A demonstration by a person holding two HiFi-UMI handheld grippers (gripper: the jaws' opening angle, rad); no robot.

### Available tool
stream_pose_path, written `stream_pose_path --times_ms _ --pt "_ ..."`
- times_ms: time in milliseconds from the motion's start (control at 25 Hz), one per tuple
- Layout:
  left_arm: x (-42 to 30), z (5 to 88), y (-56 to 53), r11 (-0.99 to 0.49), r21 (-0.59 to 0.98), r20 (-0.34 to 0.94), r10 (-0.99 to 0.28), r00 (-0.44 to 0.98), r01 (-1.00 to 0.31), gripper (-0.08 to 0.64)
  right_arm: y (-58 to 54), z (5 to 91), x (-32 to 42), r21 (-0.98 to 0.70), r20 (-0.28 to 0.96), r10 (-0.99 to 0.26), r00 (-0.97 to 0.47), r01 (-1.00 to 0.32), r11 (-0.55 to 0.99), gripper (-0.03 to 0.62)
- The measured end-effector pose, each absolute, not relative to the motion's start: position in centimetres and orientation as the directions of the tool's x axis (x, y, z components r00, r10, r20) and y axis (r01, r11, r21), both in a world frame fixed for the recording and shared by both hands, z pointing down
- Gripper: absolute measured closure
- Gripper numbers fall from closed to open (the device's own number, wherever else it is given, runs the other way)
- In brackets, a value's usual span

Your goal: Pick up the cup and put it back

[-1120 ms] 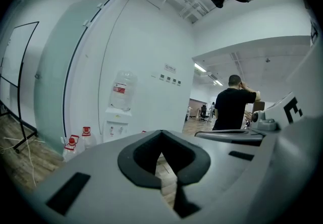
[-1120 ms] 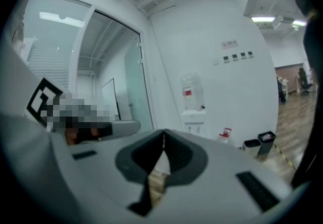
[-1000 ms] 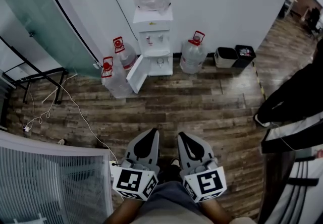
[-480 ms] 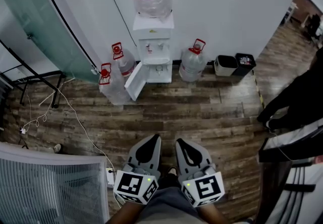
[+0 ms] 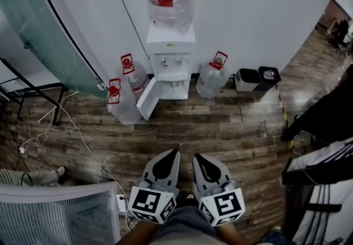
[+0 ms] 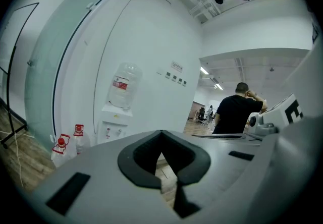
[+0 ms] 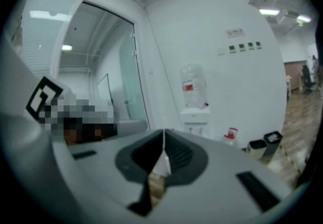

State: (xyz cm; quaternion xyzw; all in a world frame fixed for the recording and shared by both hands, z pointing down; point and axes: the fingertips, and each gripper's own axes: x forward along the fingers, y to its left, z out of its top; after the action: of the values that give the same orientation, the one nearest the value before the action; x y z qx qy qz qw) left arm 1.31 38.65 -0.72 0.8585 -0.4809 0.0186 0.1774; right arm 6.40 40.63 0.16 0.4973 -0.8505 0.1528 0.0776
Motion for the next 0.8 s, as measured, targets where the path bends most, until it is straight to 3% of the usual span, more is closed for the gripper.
stream_pose_path --times_ms 800 --pt "-7.9 -2.0 27.1 -0.508 0.318 0.141 -0.809 0.570 -0.800 0.552 29.0 -0.6 -3.4 -0.149 0.287 -0.827 -0.483 -0.876 0.459 0.568"
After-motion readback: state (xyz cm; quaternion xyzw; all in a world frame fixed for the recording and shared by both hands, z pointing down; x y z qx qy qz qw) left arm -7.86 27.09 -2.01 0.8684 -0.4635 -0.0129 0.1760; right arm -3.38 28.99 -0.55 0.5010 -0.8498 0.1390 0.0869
